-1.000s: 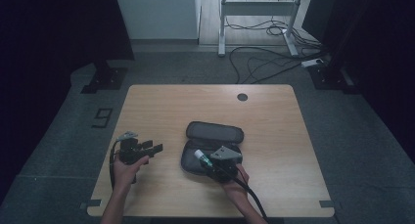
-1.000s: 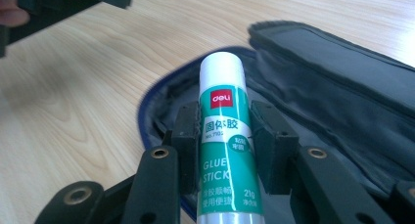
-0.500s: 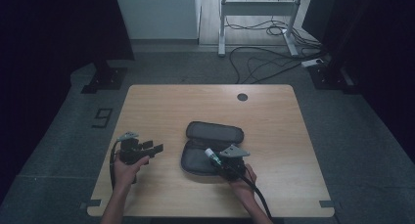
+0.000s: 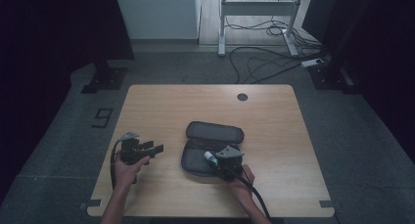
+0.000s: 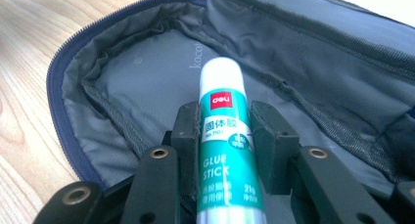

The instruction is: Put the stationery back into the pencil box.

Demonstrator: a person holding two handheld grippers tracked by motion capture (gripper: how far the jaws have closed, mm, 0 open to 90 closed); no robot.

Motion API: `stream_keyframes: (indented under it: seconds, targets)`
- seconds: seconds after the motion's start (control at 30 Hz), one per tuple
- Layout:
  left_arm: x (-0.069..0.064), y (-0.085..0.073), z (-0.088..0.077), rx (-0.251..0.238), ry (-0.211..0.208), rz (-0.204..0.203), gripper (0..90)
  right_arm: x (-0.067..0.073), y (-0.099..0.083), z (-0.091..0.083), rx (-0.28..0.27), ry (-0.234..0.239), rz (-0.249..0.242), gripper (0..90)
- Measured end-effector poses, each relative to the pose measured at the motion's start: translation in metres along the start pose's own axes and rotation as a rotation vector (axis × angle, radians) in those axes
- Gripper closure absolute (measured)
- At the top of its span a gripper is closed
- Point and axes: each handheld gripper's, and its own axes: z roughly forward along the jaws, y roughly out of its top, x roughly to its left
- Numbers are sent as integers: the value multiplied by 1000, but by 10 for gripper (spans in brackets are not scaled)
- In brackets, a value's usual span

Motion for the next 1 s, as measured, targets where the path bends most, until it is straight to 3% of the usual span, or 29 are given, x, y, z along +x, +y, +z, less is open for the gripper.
stream_keyframes:
  seconds: [0.3,0.53,1.0]
  targets:
    - [-1,0,1,6,-1,4,378,-3,-1,-3,-2,-10,-6,584]
    - [0,0,1,4,-3,0,378,-6,-1,-7,-18,5,19,517]
    - [1,-7,-3,12,11,-10,378,-16,3,-12,-60,34,58,475]
